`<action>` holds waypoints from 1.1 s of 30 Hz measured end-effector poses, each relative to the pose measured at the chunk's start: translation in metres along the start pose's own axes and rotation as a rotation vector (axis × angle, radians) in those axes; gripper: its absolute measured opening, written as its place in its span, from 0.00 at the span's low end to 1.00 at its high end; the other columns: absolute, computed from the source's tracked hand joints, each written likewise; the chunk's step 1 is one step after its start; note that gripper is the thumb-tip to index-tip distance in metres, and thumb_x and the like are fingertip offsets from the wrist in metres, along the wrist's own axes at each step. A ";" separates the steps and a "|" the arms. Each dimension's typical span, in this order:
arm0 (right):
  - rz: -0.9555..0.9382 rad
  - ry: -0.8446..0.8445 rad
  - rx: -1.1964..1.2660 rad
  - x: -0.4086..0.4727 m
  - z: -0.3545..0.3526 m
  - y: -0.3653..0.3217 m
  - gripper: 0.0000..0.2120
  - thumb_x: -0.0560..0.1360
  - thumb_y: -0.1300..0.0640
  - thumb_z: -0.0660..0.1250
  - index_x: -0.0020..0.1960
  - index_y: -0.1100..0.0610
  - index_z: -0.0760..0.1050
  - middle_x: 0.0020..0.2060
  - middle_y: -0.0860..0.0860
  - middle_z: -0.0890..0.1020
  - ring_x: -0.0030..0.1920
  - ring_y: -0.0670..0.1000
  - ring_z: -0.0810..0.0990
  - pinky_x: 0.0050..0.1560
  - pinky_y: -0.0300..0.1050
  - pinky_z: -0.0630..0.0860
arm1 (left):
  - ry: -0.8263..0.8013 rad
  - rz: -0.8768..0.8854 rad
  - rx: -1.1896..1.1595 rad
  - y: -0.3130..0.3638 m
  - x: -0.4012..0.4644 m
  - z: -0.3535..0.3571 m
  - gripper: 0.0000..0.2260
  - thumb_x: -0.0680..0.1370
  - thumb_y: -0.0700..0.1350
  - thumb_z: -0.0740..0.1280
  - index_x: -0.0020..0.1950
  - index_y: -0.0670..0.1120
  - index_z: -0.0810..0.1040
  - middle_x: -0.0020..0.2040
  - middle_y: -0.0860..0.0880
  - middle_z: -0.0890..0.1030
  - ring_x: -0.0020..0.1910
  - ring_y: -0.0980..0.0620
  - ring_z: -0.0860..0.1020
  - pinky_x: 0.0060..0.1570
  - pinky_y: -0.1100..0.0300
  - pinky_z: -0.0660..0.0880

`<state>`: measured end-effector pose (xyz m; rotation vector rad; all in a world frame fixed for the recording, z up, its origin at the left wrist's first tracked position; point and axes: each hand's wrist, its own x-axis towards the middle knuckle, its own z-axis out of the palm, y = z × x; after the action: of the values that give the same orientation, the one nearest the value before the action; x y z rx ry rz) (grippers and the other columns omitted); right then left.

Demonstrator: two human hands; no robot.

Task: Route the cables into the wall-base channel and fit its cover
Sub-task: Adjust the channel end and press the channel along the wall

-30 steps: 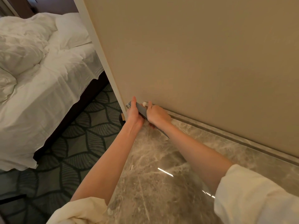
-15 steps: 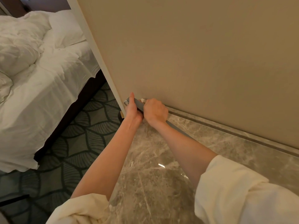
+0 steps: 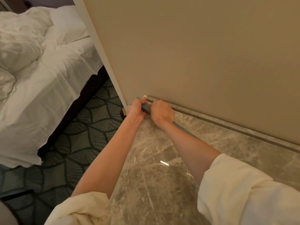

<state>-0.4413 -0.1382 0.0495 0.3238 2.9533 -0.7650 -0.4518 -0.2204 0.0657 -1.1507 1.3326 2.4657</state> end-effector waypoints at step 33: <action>-0.063 -0.810 0.458 -0.011 -0.053 0.080 0.17 0.71 0.48 0.73 0.44 0.62 0.74 0.32 0.56 0.82 0.27 0.51 0.80 0.28 0.41 0.77 | -0.133 -0.055 -0.256 -0.007 0.006 -0.002 0.12 0.79 0.50 0.64 0.51 0.41 0.70 0.35 0.45 0.73 0.33 0.47 0.74 0.40 0.53 0.76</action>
<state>-0.4135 -0.0463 0.0600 -0.0611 2.0275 -1.2206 -0.4512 -0.2191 0.0562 -1.0308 0.9602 2.6769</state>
